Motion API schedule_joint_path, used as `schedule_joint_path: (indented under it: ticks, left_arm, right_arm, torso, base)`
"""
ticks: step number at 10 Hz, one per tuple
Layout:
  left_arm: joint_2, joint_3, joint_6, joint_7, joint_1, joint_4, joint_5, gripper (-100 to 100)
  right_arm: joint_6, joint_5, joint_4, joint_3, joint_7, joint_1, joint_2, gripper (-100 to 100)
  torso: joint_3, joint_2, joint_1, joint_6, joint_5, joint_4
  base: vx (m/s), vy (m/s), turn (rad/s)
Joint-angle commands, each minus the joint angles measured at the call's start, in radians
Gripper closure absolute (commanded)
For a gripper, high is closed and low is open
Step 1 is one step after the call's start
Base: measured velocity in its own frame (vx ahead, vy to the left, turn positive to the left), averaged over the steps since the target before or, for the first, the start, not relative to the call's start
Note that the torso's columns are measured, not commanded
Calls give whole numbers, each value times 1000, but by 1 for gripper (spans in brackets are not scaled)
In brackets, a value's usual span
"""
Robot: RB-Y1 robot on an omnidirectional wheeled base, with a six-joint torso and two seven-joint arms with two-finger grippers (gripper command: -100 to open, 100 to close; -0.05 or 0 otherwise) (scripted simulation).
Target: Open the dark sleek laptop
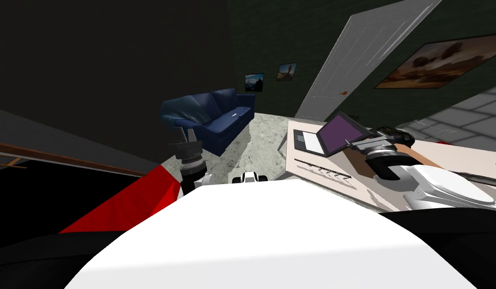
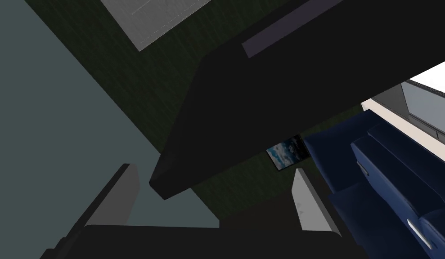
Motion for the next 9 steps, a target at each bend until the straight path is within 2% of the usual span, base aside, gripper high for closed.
schedule_joint_path:
  ticks: [1,2,3,9]
  left_arm:
    - [0,0,0,0,0,0,0,0]
    - [0,0,0,0,0,0,0,0]
    - [0,0,0,0,0,0,0,0]
    - [0,0,0,0,0,0,0,0]
  right_arm:
    - [0,0,0,0,0,0,0,100]
    - [19,42,-25,1,49,3,18,100]
    - [19,42,-25,1,49,3,18,100]
    - [71,169,-100,17,196,17,79,100]
  torso:
    - [0,0,0,0,0,0]
    - [0,0,0,-1,-2,-1]
    - [-1,-4,1,-4,-7,-4]
    - [-2,-4,-7,-1,-7,-4]
  base:
    - [4,-9,-10]
    - [22,7,-3]
    - [22,41,25]
    - [31,48,28]
